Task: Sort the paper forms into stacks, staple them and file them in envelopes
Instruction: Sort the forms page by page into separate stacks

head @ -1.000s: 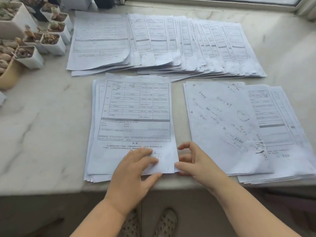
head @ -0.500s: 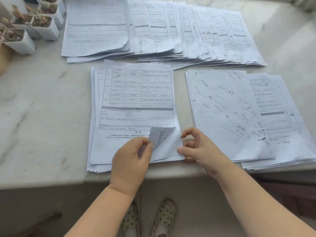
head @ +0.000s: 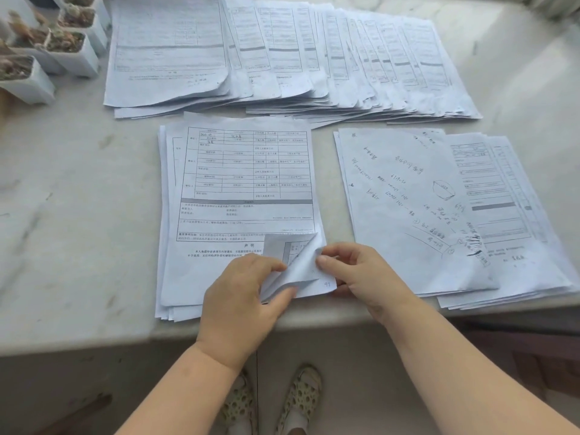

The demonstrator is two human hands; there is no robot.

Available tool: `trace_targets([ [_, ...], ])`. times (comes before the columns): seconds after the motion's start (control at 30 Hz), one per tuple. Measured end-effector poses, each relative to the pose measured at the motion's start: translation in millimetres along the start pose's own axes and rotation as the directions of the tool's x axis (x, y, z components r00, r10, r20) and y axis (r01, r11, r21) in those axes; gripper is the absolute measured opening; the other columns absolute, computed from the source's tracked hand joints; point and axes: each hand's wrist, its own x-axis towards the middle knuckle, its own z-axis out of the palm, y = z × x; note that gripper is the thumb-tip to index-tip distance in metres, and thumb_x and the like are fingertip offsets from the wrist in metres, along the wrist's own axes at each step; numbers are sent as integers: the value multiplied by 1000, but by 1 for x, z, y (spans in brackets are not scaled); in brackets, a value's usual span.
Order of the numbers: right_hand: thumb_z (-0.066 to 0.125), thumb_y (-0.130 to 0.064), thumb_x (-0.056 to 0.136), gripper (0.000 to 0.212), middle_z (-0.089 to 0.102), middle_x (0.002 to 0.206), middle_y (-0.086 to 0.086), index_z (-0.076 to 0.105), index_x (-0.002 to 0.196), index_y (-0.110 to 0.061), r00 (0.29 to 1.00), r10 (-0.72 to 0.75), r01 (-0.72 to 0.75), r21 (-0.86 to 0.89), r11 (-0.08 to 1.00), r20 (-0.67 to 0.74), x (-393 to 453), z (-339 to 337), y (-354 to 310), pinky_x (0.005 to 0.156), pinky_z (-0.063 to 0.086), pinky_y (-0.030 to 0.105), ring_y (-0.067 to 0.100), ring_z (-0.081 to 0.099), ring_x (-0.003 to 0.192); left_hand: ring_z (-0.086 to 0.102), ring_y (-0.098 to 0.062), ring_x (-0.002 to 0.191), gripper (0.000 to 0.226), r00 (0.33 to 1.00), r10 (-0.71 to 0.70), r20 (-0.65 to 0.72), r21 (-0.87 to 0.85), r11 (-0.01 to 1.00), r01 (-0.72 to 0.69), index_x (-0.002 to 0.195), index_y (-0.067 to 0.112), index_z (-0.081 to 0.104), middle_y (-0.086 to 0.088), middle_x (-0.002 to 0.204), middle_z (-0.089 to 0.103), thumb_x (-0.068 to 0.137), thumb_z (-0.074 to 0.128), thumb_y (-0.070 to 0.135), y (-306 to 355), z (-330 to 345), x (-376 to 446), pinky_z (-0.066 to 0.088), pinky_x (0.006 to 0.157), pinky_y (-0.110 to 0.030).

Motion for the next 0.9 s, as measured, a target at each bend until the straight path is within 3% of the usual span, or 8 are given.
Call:
trace_targets([
  [0.13, 59, -18, 95, 15, 65, 87, -8, 73, 94, -25, 999, 23, -22, -30, 999, 42, -3, -5, -3, 61, 51, 18, 4, 56, 60, 54, -6, 65, 18, 979, -199, -54, -216, 959, 183, 101, 38, 52, 12, 70, 59, 84, 55, 37, 0, -2, 6, 42, 60, -28],
  [0.27, 60, -6, 93, 28, 56, 83, -1, 71, 104, -29, 990, 29, -21, -58, 998, 135, -8, -13, -3, 71, 55, 26, 5, 57, 62, 45, -6, 54, 63, 963, -267, -26, -263, 932, 251, 142, 32, 33, 11, 53, 43, 89, 62, 16, 3, -3, 8, 33, 51, -19],
  [0.37, 58, -21, 96, 16, 52, 55, -4, 72, 103, -23, 1000, -22, 18, -184, 983, -17, -9, -13, -11, 50, 40, 21, 7, 45, 43, 51, -9, 60, 29, 954, -298, 33, -354, 889, 290, 114, 30, 56, 7, 62, 57, 86, 61, 26, 2, -7, 8, 43, 59, -24],
  [0.43, 52, -36, 98, 27, 61, 57, -1, 71, 103, -17, 998, 21, -29, -126, 992, -63, -6, -11, -26, 50, 40, 23, 12, 50, 46, 58, -13, 71, 13, 944, -315, 100, -424, 845, 327, 92, 28, 64, 4, 76, 66, 84, 54, 30, 1, -11, 8, 48, 68, -30],
  [0.53, 51, -49, 96, 42, 74, 85, 11, 69, 102, -12, 984, 177, -176, -61, 982, 18, 3, 0, -44, 56, 53, 27, 22, 68, 66, 62, 3, 88, 30, 919, -286, 270, -489, 782, 387, 80, 23, 72, 18, 85, 70, 87, 46, 37, 10, -22, 6, 41, 78, -8],
  [0.6, 60, -31, 91, 21, 72, 89, 7, 69, 99, -14, 988, 156, -154, -226, 962, -8, 12, 11, -41, 59, 55, 29, 24, 68, 76, 61, 5, 103, 40, 896, -290, 335, -473, 771, 426, 78, 20, 75, 20, 96, 72, 89, 45, 44, 16, -31, 8, 36, 84, -1],
  [0.77, 48, -3, 85, 16, 67, 76, 2, 63, 84, -6, 993, -56, 25, -285, 958, -101, 0, 2, -30, 60, 37, 28, 18, 53, 67, 59, 7, 107, 25, 934, -357, 3, -506, 805, 309, 83, 32, 74, 20, 98, 72, 84, 54, 47, 30, -71, 22, 38, 87, -3],
  [0.9, 52, 2, 92, 22, 75, 81, 0, 69, 87, -11, 972, -135, 143, 30, 989, -192, -19, -32, -70, 58, 48, 26, 12, 67, 69, 61, 3, 106, 23, 925, -281, -256, -436, 887, 149, 94, 32, 71, 21, 101, 70, 86, 53, 44, 29, -106, 61, 41, 89, -6],
])
